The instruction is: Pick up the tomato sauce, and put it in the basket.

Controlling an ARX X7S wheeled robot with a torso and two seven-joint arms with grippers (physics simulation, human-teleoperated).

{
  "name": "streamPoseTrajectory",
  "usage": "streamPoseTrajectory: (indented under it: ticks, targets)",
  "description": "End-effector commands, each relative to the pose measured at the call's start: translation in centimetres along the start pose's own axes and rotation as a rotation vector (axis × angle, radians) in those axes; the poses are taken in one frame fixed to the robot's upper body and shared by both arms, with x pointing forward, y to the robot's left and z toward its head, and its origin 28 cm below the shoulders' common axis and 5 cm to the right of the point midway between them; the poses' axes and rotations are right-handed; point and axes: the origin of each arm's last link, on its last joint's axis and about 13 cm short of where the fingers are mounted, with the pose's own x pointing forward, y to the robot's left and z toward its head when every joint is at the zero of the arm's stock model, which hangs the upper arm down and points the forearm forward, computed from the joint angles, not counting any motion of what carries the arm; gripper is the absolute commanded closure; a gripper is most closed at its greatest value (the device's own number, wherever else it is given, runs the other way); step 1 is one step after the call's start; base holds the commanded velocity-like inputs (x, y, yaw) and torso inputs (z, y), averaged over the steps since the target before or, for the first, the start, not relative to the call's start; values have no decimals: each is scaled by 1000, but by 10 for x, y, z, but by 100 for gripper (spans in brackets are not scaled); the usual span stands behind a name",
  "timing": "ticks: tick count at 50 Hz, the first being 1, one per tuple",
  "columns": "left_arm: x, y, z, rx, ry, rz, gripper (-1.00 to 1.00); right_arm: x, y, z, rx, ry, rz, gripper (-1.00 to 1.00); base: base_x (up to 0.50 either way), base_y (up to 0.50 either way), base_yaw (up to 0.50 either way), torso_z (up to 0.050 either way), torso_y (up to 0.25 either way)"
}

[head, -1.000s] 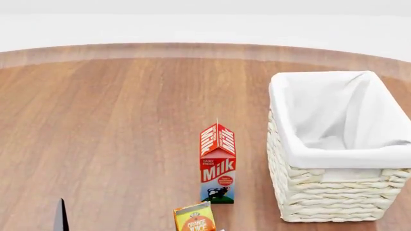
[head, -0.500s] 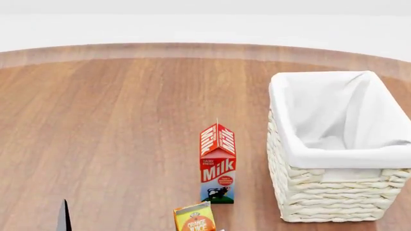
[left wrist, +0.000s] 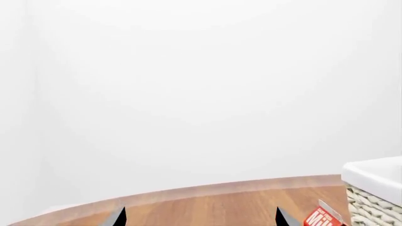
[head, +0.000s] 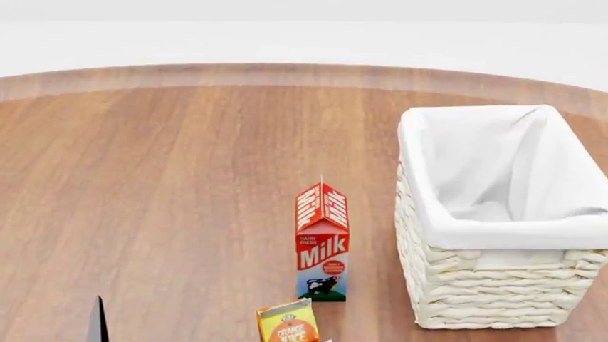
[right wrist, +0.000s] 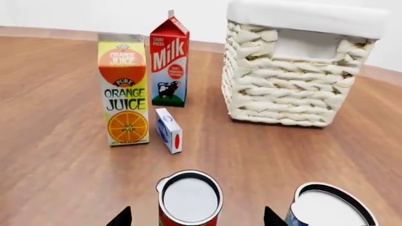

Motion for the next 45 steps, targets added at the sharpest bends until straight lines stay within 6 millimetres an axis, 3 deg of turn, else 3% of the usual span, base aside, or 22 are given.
streamPoseTrajectory:
  ticks: [1, 15, 23, 24, 29, 35, 45]
  targets:
    - [0, 0, -1, 1, 4, -2, -100, 11, 2, -8, -7, 14, 16, -100, 0, 0, 0, 0, 0]
    - [0, -1, -2, 6, 12, -6, -100, 36, -3, -18, -9, 17, -48, -100, 0, 0, 0, 0, 0]
    - [0, -1, -1, 1, 11, -10, -100, 38, 0, -9, -14, 9, -16, -100, 0, 0, 0, 0, 0]
    - [1, -1, -1, 1, 10, -7, -100, 39, 1, -18, -18, 10, -5, -100, 0, 0, 0, 0, 0]
    - [1, -1, -2, 1, 13, -8, -100, 38, 3, -13, -19, 17, 11, -100, 0, 0, 0, 0, 0]
    - [1, -1, -2, 0, 14, -8, -100, 43, 5, -32, -6, 61, 5, -100, 0, 0, 0, 0, 0]
    - [1, -1, -3, -1, 19, -10, -100, 49, 4, -35, 7, 133, -4, -100, 0, 0, 0, 0, 0]
